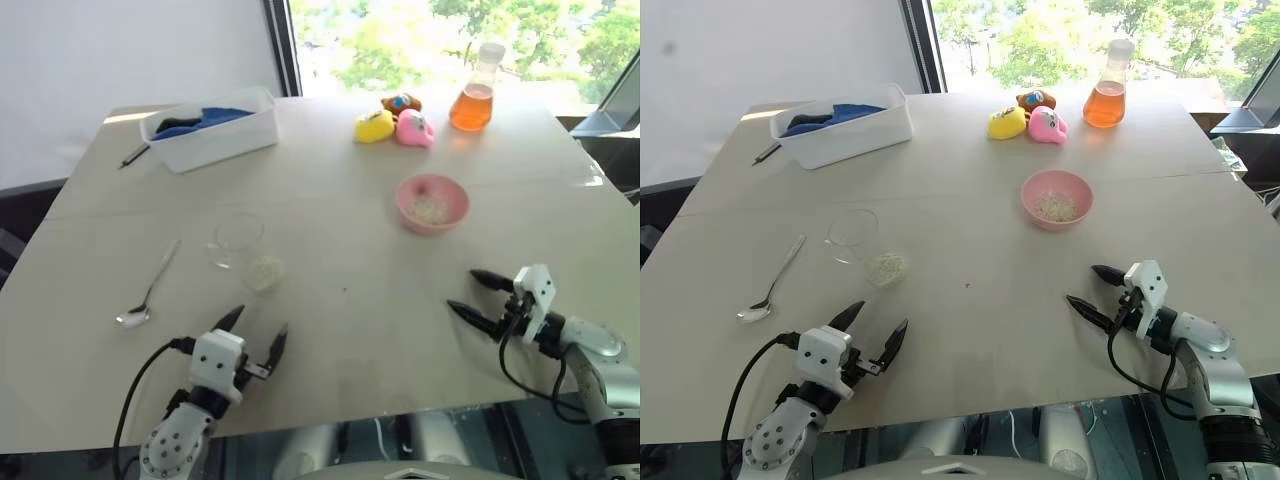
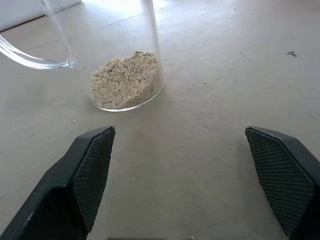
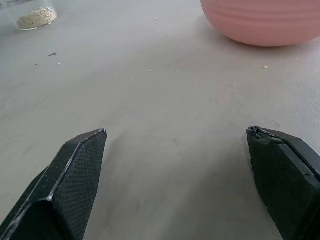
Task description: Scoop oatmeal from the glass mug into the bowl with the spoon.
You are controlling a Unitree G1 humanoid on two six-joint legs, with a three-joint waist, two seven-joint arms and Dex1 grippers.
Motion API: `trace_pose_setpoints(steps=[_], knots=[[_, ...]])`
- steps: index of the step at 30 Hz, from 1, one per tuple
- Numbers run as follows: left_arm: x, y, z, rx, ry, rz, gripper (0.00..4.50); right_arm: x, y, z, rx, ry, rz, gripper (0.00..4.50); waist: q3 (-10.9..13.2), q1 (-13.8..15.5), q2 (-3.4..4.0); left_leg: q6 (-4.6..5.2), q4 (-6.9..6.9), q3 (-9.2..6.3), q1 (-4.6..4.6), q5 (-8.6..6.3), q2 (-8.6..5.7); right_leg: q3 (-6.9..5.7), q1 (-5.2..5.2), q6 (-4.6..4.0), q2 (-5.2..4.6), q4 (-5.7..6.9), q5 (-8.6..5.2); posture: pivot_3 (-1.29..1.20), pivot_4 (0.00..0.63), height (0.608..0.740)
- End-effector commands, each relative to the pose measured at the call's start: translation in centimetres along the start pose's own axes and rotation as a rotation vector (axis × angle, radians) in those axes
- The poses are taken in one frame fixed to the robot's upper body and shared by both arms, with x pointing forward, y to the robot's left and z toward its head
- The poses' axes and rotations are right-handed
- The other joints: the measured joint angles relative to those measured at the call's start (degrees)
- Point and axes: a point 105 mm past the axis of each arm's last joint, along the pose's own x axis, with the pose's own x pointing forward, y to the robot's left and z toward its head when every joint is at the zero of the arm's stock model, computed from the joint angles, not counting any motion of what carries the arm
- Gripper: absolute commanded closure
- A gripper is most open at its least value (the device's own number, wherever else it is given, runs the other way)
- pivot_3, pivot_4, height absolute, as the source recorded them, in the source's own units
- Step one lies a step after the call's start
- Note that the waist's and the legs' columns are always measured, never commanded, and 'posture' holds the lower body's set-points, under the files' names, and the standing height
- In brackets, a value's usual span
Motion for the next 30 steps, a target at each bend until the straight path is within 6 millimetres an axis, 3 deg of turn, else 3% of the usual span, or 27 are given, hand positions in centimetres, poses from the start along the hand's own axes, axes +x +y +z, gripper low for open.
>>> trace_pose_setpoints(steps=[1, 21, 27, 30], knots=[[-0.4, -1.1, -1.3, -0.028, 0.051, -0.035, 0.08, 0.0, 0.3, -0.3, 0.002, 0.022, 0.023, 0.00, 0.0, 0.0, 0.00, 0.00, 0.00, 0.00, 0.00, 0.00, 0.00, 0.00, 0.00, 0.00, 0.00, 0.00, 0.00, 0.00, 0.150, 0.740], [-0.3, -1.3, -1.1, -0.087, 0.026, -0.039, 0.08, 0.3, -0.1, 0.1, -0.012, 0.023, 0.023, 0.00, 0.0, 0.0, 0.01, 0.00, 0.00, 0.00, 0.00, 0.00, 0.00, 0.01, 0.00, 0.08, 0.00, -0.01, -0.05, 0.00, 0.150, 0.740], [-0.3, -0.1, -0.2, -0.081, -0.025, 0.025, 0.08, 0.6, 0.2, 0.3, -0.019, 0.015, 0.038, 0.00, 0.0, 0.0, -0.01, 0.00, 0.00, 0.00, -0.01, 0.00, 0.00, 0.00, 0.00, 0.09, 0.00, -0.01, -0.05, 0.00, 0.150, 0.740], [-0.9, 1.1, -0.4, -0.064, -0.015, 0.067, 0.08, 1.0, 1.3, 0.5, -0.057, 0.038, 0.110, 0.00, 0.0, 0.0, -0.02, 0.00, 0.00, -0.02, -0.01, 0.00, 0.01, -0.01, 0.00, 0.09, 0.00, -0.01, -0.05, 0.00, 0.150, 0.740]])
